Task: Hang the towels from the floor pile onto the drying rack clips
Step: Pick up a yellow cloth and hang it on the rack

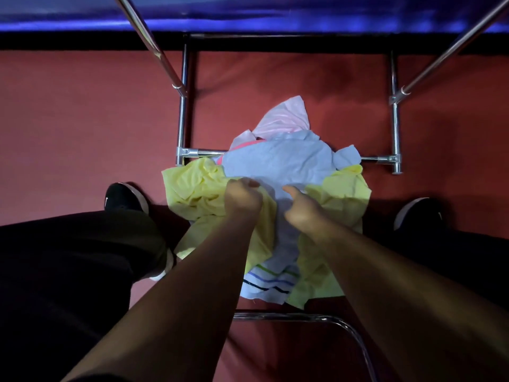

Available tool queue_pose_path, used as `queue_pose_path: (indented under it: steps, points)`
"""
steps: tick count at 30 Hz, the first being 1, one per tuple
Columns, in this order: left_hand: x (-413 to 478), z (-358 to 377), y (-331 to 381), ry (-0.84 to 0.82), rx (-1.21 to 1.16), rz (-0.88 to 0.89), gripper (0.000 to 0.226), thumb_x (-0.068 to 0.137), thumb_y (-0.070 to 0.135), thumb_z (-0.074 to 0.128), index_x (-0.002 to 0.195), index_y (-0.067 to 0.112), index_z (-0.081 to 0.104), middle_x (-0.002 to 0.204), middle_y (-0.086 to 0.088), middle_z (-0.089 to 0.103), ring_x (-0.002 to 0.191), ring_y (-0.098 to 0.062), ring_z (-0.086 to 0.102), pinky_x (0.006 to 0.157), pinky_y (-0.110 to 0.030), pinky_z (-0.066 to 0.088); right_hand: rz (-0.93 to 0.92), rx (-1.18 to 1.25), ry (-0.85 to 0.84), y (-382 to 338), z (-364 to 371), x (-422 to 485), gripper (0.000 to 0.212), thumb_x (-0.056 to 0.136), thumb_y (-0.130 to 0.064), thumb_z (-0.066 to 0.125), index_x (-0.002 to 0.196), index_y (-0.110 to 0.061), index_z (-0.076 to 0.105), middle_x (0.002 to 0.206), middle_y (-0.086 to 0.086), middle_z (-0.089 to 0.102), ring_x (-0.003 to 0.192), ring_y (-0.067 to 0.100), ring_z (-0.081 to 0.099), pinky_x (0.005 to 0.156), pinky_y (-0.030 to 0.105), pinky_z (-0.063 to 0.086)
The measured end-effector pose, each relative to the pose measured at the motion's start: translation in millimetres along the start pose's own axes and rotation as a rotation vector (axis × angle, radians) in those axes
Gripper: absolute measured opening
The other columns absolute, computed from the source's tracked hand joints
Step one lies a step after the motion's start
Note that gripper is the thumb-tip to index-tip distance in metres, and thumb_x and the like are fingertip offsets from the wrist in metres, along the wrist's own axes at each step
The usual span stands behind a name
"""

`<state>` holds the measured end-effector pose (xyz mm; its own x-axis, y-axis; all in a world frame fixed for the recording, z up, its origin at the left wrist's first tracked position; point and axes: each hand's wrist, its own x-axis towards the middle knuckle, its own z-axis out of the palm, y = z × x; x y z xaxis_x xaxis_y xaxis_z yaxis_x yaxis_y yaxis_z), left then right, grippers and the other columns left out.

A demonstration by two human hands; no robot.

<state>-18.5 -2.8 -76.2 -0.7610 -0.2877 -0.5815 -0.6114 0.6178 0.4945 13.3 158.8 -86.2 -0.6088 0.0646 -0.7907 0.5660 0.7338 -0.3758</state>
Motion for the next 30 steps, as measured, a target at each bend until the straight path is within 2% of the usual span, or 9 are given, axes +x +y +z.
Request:
queue_pose_path:
  steps: [5,9,12,15,17,21,25,28,30]
  points:
    - [-2,0,29,-0.101,-0.210,0.030,0.024,0.086,0.001,0.068,0.100,0.017,0.077,0.102,0.000,0.078,0.094,-0.016,0.070,0.095,-0.025,0.054,0.025,0.034,0.043,15,27,45,0.082,0.067,-0.060,0.041,0.148,-0.062,0.027,0.123,0.010,0.068,0.109,0.036,0.067,0.099,0.049,0.057]
    - [0,-2,46,-0.190,-0.396,0.040,0.037,0.088,-0.007,0.062,0.116,0.015,0.073,0.088,0.002,0.072,0.074,-0.009,0.070,0.066,-0.015,0.054,-0.011,0.108,0.006,-9,13,26,0.077,0.060,-0.066,0.052,0.136,-0.056,0.046,0.117,-0.004,0.073,0.110,0.028,0.069,0.100,0.049,0.057]
    - [-2,-13,62,-0.259,-0.464,0.088,0.051,0.090,-0.012,0.053,0.132,0.013,0.066,0.095,0.004,0.066,0.078,-0.008,0.064,0.062,-0.010,0.049,-0.043,0.146,-0.001,-38,-3,-4,0.054,0.067,-0.054,0.050,0.114,-0.034,0.068,0.112,0.004,0.076,0.110,0.032,0.070,0.102,0.051,0.055]
    - [-7,-29,77,-0.257,-0.600,0.046,0.049,0.093,-0.010,0.053,0.135,0.013,0.064,0.092,0.003,0.067,0.075,-0.008,0.061,0.066,-0.013,0.048,-0.108,0.215,0.034,-57,-15,-32,0.022,0.080,-0.038,0.052,0.085,-0.024,0.068,0.094,0.002,0.075,0.096,0.029,0.070,0.093,0.042,0.056]
    - [-12,-43,90,-0.271,-0.771,-0.010,0.046,0.092,-0.002,0.058,0.134,0.014,0.065,0.101,-0.008,0.070,0.086,-0.019,0.064,0.077,-0.025,0.051,-0.106,0.325,0.080,-66,-25,-43,0.017,0.091,-0.026,0.055,0.078,-0.024,0.066,0.082,-0.003,0.069,0.087,0.024,0.066,0.082,0.035,0.051]
    - [-37,-79,119,-0.374,-0.957,-0.019,0.060,0.090,-0.014,0.044,0.142,0.012,0.057,0.121,-0.016,0.071,0.088,-0.026,0.069,0.069,-0.029,0.057,-0.069,0.616,0.179,-78,-60,-67,0.019,0.082,-0.027,0.056,0.091,-0.021,0.072,0.092,0.008,0.076,0.096,0.033,0.074,0.091,0.048,0.063]
    - [-72,-117,149,-0.462,-1.115,0.025,0.058,0.093,-0.017,0.037,0.144,0.007,0.053,0.133,-0.016,0.067,0.084,-0.023,0.073,0.059,-0.028,0.059,-0.127,0.683,0.239,-99,-100,-99,0.031,0.082,-0.020,0.057,0.112,-0.016,0.064,0.108,0.018,0.076,0.092,0.032,0.070,0.094,0.058,0.060]
    - [-93,-139,166,-0.489,-1.183,0.092,0.073,0.083,-0.024,0.029,0.134,0.018,0.061,0.132,-0.024,0.063,0.087,-0.029,0.069,0.070,-0.035,0.059,-0.195,0.593,0.293,-120,-125,-128,0.035,0.092,-0.011,0.054,0.123,-0.017,0.069,0.109,0.015,0.076,0.102,0.034,0.072,0.083,0.032,0.058]
    - [-104,-150,175,-0.436,-1.035,0.213,0.085,0.074,-0.028,0.028,0.127,0.023,0.069,0.126,-0.027,0.065,0.086,-0.032,0.065,0.077,-0.037,0.050,-0.263,0.526,0.304,-134,-145,-148,0.029,0.097,-0.017,0.056,0.120,-0.011,0.072,0.106,0.010,0.078,0.097,0.031,0.074,0.079,0.029,0.058]
